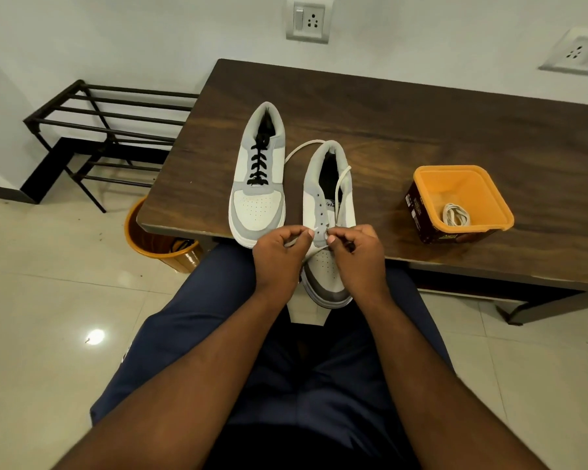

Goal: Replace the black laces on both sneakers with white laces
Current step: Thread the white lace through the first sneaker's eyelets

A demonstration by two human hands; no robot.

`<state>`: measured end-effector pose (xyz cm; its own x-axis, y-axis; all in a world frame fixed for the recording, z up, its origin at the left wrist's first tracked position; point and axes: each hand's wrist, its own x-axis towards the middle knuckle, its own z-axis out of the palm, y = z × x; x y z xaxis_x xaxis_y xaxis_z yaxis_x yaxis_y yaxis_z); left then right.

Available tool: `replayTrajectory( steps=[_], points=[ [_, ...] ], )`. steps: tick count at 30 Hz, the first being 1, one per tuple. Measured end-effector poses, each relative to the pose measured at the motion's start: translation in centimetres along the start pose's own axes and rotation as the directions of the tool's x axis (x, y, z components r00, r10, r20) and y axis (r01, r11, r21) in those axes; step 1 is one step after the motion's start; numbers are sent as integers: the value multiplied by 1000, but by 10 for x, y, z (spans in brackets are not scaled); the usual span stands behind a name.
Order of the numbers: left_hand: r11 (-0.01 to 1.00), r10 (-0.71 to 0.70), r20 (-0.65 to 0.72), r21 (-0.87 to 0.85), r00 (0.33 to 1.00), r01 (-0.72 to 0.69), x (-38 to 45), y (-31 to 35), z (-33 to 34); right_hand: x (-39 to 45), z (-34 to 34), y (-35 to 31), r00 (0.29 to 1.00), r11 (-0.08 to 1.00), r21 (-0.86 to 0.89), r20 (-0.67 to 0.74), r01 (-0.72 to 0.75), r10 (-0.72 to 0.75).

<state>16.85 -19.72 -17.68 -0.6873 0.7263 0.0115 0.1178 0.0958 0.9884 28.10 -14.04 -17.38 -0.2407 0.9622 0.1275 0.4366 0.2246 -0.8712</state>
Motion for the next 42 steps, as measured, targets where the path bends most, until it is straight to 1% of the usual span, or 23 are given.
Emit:
replayTrajectory(
  steps=[3, 6, 9, 15, 20, 29, 36, 42],
  points=[
    [999, -11, 16, 47, 1000, 10, 1, -3, 2, -2, 1, 0, 998, 994, -87, 20, 59, -57],
    [998, -38, 54, 56, 998, 35, 3, -4, 2, -2, 3, 1, 999, 991, -125, 30, 39, -36],
    [997, -29, 74, 78, 997, 24, 4, -4, 2, -1, 6, 0, 999, 992, -125, 37, 22, -17],
    [996, -6, 63, 84, 998, 1, 5, -8, 4, -3, 10, 1, 999, 993, -115, 44, 35, -30],
    [998, -16, 20, 66, 1000, 14, 6, -7, 6, -3, 11, 3, 998, 994, -99, 42, 46, -42],
    [979, 43, 58, 196, 997, -54, 8, -8, 7, -4, 10, 4, 996, 992, -91, 41, 84, -80],
    [936, 96, 74, 333, 993, -115, 8, -7, 9, 0, 9, 6, 992, 986, -119, 67, 114, -106],
    [916, 119, 136, 367, 983, -162, 10, -5, 6, 2, 6, 5, 988, 983, -134, 108, 127, -113]
  ],
)
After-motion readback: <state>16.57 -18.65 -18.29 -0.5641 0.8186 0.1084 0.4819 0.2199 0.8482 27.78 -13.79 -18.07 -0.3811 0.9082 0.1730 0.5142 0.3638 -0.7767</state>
